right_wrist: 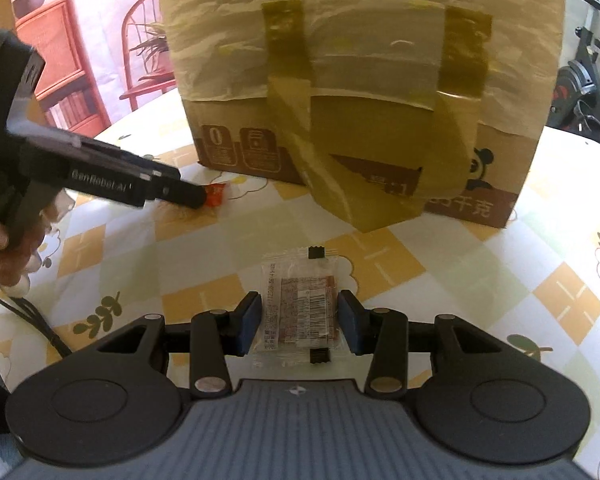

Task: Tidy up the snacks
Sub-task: 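Close the right tool on the clear wrapped pack while the left tool closes on the orange sausage, then lift both held snacks and carry them over the open box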

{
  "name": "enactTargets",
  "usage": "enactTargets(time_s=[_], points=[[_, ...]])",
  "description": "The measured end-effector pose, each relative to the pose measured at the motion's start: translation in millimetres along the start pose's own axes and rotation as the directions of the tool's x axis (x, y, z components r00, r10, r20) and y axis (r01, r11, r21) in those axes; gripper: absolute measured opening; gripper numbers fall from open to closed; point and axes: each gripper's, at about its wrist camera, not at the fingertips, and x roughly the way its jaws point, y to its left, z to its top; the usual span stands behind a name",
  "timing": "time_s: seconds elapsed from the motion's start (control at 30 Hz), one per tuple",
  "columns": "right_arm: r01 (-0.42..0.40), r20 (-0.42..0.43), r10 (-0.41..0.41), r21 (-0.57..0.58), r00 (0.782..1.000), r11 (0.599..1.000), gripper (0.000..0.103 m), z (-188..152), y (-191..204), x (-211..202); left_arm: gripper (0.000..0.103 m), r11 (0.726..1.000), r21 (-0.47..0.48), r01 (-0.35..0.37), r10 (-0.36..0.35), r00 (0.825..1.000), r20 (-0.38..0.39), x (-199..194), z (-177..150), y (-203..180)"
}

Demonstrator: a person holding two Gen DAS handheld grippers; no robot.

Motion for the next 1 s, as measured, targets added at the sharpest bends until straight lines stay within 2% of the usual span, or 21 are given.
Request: enactTargets(time_s=[0.03,0.13,0.23,0.53,0.63,0.83,1.0], points=[[0.001,-0.002,-0.001,0.003,1.000,1.000,0.045,0,0,1,0.054,1.000,0.001,-0.003,0.003,1.000,0.001,0,-2,-2],[0.004,-0.004,-0.004,-0.001,1.000,1.000,0.045,1,0,1,0.038,0.998,0.009,-0.062,0.062,0.998,0.020,-1,-8,-7],[0.006,-0.002,-0.006,-0.002,1.000,1.000,0.045,0,0,1,0.035,0.998,-0.027,-0.060,0.061,0.998,0.033,-5,-12,-7],[0.015,-0.004,-0.015,-0.011,1.000,1.000,0.049,1,2,4,0.033,0.994,-0.092,-0.053,0.061,0.995,0.080,-31,-25,-14],[0.017,-0.002,-0.017,-0.018,1.000,1.000,0.050,1,3,5,0.033,0.989,-0.140,-0.042,0.056,0.993,0.102,-42,-30,-15],[0.002,-0.002,-0.002,-0.013,1.000,1.000,0.041,1,1,4,0.033,0.973,-0.227,-0.027,0.060,0.988,0.140,-62,-36,-15],[-0.038,0.029,0.038,0.004,0.999,0.999,0.041,2,-1,-7,0.033,0.965,-0.262,-0.016,0.059,0.986,0.156,-73,-37,-19]])
